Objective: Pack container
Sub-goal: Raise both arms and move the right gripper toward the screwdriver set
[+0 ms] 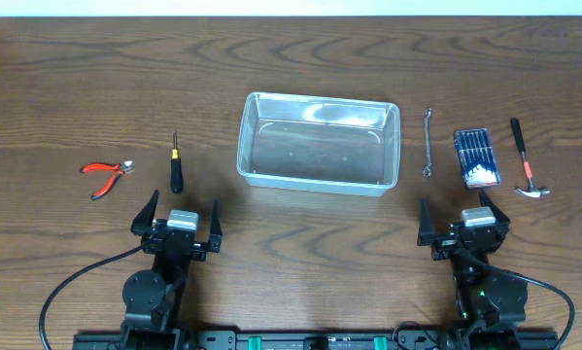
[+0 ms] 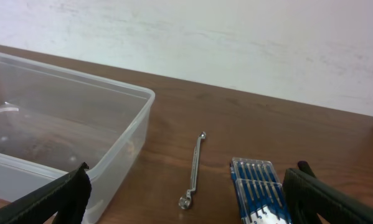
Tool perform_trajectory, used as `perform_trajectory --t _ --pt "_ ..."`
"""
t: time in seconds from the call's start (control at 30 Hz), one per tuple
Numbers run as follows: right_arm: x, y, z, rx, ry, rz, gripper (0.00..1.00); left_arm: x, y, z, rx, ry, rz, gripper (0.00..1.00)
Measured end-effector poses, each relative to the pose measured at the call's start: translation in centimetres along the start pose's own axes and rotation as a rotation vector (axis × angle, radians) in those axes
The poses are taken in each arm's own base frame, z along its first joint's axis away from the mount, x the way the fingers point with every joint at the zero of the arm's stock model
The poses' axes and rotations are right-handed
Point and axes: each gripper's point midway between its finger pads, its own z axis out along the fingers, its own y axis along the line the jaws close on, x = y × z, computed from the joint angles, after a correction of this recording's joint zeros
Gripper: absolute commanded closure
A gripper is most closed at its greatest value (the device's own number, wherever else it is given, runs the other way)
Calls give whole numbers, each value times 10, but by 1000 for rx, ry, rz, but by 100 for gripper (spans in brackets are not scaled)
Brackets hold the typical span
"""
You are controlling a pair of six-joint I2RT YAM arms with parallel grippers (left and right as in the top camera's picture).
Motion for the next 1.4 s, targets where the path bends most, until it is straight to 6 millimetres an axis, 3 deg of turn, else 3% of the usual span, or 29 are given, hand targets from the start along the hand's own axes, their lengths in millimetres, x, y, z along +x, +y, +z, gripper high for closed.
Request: perform_trajectory --t 1.2,1.4 --pt "0 0 0 0 0 0 1 0 0 0 0 0 0 2" --pt "-18 -10 -1 54 -74 -37 1 0 0 0 0 0 0 2"
